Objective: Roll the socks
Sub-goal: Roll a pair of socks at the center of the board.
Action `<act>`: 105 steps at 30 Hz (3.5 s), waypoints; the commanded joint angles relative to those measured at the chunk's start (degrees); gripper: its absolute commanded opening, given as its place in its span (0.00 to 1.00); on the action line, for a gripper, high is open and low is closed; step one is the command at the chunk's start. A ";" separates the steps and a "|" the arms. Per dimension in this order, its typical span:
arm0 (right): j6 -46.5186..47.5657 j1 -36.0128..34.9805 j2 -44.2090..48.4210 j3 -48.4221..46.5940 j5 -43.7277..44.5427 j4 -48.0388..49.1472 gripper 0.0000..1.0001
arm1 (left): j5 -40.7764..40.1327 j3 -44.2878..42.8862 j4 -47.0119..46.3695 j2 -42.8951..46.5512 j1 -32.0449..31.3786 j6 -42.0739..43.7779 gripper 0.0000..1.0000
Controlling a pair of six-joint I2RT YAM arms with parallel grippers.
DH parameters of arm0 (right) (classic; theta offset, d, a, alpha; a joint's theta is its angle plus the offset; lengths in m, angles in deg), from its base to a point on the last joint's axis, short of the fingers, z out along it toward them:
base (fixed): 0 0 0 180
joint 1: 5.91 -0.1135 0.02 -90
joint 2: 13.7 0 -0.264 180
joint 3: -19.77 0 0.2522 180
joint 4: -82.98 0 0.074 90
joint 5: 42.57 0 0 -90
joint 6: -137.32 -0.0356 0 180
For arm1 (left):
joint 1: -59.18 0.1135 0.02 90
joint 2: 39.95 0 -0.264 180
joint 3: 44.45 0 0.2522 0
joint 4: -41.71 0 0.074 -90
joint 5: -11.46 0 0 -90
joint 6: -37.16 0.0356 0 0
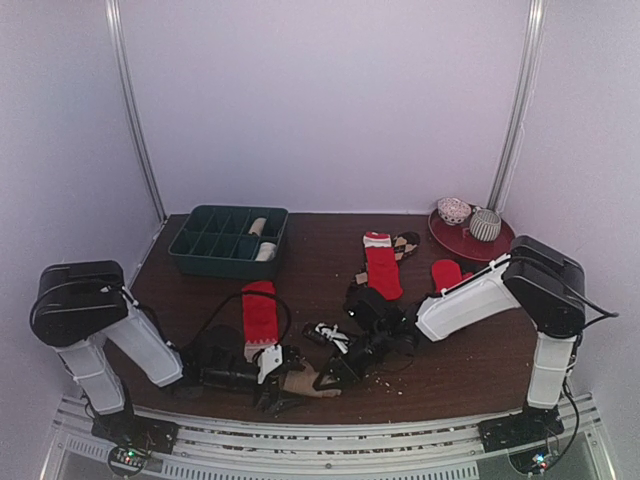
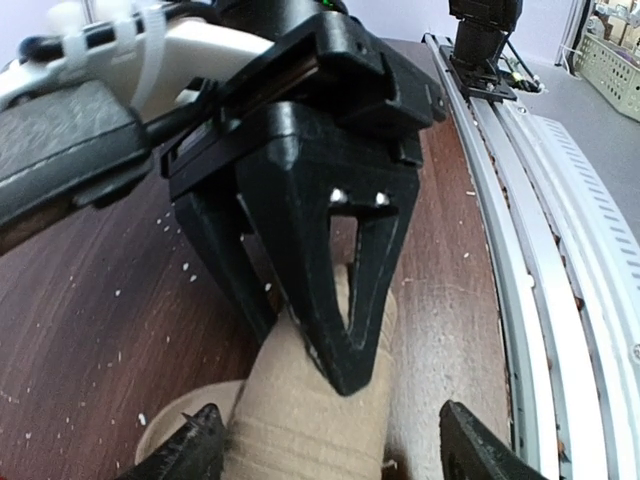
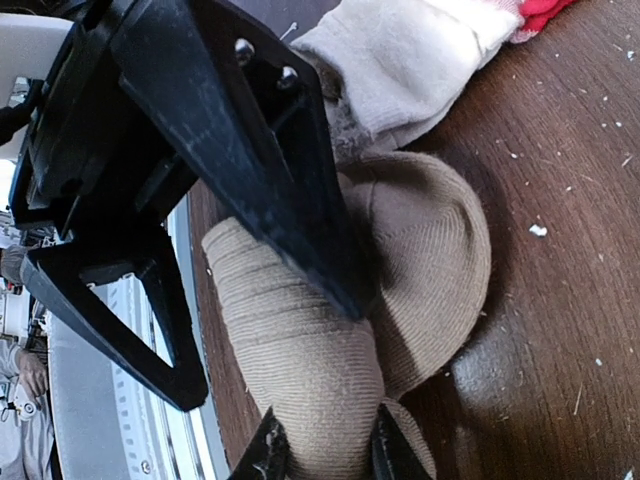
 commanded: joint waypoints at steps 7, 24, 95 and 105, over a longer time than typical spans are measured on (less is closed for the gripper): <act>3.17 1.93 -7.17 4.39 9.66 -22.71 0.15 | 0.63 -3.47 -1.36 -5.00 -0.16 0.72 0.45; 3.00 2.10 1.56 4.78 12.91 -13.35 0.34 | -3.34 -8.09 12.23 -9.99 -0.16 -11.67 0.00; 31.80 -7.55 -1.57 -3.59 22.34 -24.68 0.20 | -40.41 5.12 25.04 41.37 -4.29 -2.99 0.98; 34.31 -6.40 -8.10 -10.84 19.39 -36.00 0.20 | -39.14 6.16 18.09 42.33 -4.29 0.46 0.86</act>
